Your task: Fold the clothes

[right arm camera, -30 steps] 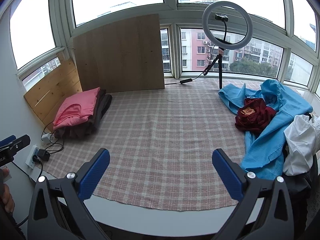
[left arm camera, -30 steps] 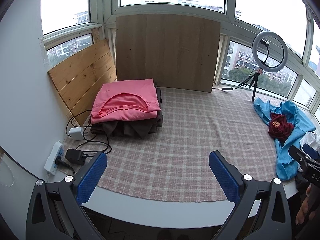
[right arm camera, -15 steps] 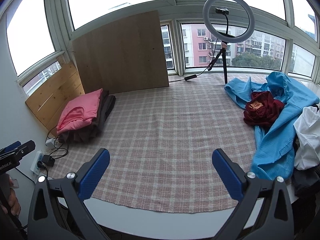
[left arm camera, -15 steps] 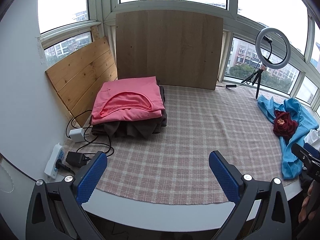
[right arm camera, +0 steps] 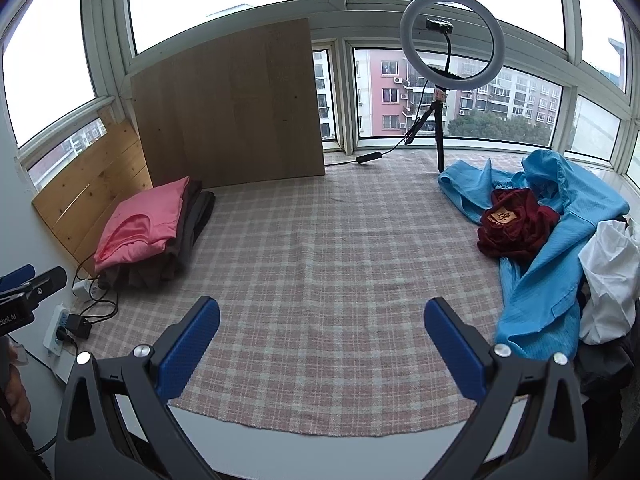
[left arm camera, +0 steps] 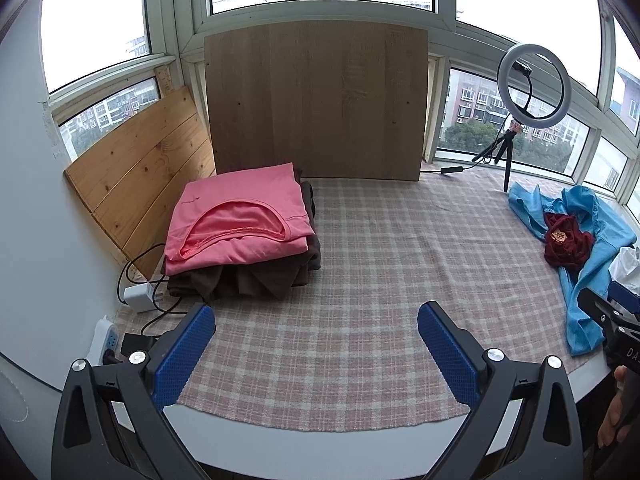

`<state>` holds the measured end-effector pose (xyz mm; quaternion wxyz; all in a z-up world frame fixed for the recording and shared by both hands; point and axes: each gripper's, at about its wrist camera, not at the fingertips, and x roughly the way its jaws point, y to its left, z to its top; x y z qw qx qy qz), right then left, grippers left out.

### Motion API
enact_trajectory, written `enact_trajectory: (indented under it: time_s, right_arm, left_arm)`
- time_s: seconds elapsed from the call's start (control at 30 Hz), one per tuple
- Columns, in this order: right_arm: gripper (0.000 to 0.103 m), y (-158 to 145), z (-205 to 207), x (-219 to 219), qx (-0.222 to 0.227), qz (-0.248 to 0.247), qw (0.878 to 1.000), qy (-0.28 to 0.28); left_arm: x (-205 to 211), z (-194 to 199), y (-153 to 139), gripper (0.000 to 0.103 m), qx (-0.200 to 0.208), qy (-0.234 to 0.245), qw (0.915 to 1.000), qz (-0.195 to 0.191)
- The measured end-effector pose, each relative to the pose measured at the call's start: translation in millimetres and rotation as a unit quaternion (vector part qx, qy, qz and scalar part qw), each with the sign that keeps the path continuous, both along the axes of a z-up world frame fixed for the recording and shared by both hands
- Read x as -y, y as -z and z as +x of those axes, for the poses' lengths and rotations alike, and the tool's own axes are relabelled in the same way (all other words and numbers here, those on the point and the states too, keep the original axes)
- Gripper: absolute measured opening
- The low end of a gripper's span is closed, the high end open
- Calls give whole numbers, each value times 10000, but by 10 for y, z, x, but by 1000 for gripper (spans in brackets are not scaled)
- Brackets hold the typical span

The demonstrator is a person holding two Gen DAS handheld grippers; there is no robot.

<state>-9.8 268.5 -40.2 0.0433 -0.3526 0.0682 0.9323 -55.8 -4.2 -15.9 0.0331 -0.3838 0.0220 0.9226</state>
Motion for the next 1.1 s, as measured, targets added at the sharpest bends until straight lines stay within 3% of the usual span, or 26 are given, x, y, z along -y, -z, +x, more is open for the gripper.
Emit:
enact_trajectory:
  time_s: [0.67, 0.83, 1.1]
  right_arm:
    - [103, -78, 228, -882, 166, 299, 9891, 1430]
    - [103, -90, 278, -1252, 213, 334, 9831, 1786]
    - [103, -204, 203, -2140, -63, 265, 9829, 1822]
  left_arm:
    - [-887, -428, 18, 102, 5, 1078, 9941, 121]
    - [-1252, -488, -9, 102, -1, 1271, 9918, 112]
    - [-1926, -613, -90, 102, -64, 1254, 9921, 40]
